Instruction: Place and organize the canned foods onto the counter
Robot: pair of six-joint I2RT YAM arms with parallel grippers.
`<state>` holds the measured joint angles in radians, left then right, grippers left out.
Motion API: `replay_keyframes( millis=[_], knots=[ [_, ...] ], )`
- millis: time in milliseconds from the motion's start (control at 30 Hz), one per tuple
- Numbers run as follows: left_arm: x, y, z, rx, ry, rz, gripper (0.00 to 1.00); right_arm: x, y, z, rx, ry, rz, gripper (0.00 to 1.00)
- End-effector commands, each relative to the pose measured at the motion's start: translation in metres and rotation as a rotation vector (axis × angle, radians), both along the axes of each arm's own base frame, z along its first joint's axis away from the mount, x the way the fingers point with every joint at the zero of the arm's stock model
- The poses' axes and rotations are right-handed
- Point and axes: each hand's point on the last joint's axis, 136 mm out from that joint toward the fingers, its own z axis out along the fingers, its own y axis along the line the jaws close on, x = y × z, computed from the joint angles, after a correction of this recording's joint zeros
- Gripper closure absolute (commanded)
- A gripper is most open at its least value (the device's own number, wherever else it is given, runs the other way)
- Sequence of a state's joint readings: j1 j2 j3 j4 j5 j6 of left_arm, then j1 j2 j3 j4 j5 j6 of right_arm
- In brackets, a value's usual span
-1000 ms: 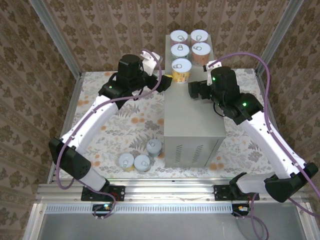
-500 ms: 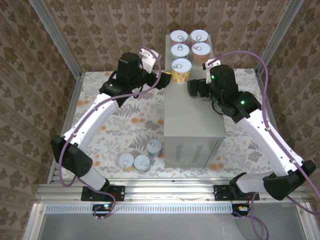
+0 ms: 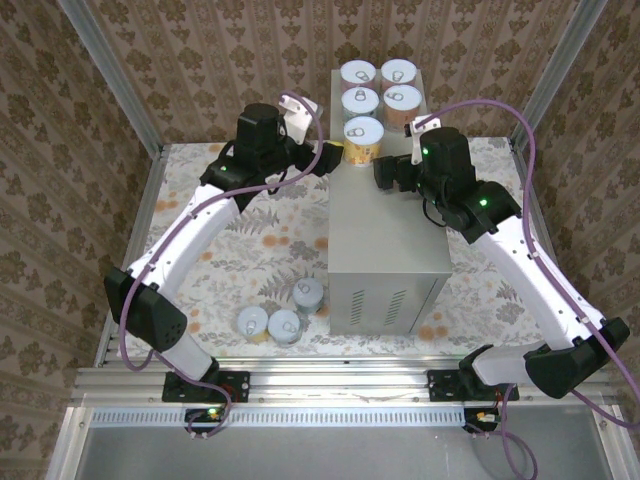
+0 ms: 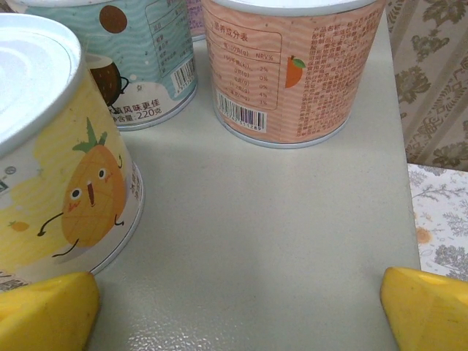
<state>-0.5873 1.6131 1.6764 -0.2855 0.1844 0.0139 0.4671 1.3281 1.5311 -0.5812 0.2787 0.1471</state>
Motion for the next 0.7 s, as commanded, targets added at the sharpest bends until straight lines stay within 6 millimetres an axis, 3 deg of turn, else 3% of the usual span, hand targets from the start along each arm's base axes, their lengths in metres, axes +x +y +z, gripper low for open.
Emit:
replay_keyframes(
  millis=[0, 667],
  knots=[
    [0.0062, 0.0004, -0.0042, 0.004, 0.017, 0.006, 0.00, 0.0055, 0.0082, -0.0115, 0.027, 0.044, 0.022, 0.00],
    [0.0092, -0.0003, -0.0074, 0.008, 0.027, 0.010, 0.00, 0.0120, 0.0126, -0.0201, 0.036, 0.066, 0.043, 0.00]
  ],
)
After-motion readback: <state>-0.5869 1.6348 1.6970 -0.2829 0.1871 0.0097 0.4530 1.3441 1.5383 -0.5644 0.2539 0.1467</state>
